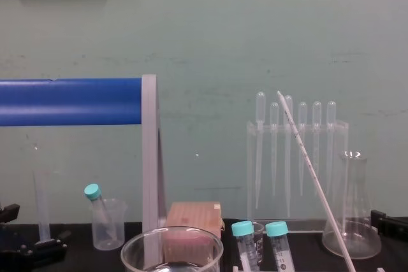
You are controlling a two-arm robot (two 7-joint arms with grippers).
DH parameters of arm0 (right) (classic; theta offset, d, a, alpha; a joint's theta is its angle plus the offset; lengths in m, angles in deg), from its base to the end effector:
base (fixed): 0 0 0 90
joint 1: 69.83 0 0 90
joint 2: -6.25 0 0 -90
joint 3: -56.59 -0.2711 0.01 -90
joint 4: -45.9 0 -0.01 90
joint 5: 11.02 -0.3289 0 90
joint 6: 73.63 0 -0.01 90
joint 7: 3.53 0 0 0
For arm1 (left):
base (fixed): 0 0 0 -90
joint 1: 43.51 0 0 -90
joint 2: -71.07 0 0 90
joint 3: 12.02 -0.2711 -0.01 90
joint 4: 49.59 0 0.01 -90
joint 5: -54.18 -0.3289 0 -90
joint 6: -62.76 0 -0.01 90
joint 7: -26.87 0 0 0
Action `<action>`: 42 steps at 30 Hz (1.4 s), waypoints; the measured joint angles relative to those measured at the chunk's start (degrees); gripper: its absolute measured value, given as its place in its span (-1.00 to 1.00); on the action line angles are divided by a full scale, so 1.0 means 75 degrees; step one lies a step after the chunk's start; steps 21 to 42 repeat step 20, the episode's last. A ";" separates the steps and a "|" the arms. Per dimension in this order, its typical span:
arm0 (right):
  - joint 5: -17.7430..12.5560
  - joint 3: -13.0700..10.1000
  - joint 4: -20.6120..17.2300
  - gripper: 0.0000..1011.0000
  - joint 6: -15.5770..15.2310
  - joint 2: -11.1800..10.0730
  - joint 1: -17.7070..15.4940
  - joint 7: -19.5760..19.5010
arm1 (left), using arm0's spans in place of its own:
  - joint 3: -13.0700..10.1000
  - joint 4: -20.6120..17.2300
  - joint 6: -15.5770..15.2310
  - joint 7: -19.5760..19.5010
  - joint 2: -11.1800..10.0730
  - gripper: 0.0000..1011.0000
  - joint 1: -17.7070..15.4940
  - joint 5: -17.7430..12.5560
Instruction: Hold the thermometer with one hand and immerse one end into the beaker, then reinsert it into the test tube rack.
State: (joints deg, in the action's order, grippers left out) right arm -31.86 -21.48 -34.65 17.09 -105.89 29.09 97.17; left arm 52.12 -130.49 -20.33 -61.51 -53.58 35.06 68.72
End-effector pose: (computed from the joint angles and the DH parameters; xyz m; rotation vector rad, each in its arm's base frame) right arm 0.3837 -0.0612 -0.2823 -0.0819 0.0168 -1.2536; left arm 0.3740 0.0667 -0.2909 0.3046 -0.2852 1.2480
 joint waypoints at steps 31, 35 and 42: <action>-0.0004 0.0009 -0.0039 0.98 0.0004 -0.0022 -0.0011 -0.0019 | 0.0000 0.0000 -0.0001 0.0000 0.0000 0.99 0.0000 0.0000; -0.0004 0.0009 -0.0039 0.98 0.0004 -0.0022 -0.0011 -0.0019 | 0.0000 0.0000 -0.0001 0.0000 0.0000 0.99 0.0000 0.0000; -0.0004 0.0009 -0.0039 0.98 0.0004 -0.0022 -0.0011 -0.0019 | 0.0000 0.0000 -0.0001 0.0000 0.0000 0.99 0.0000 0.0000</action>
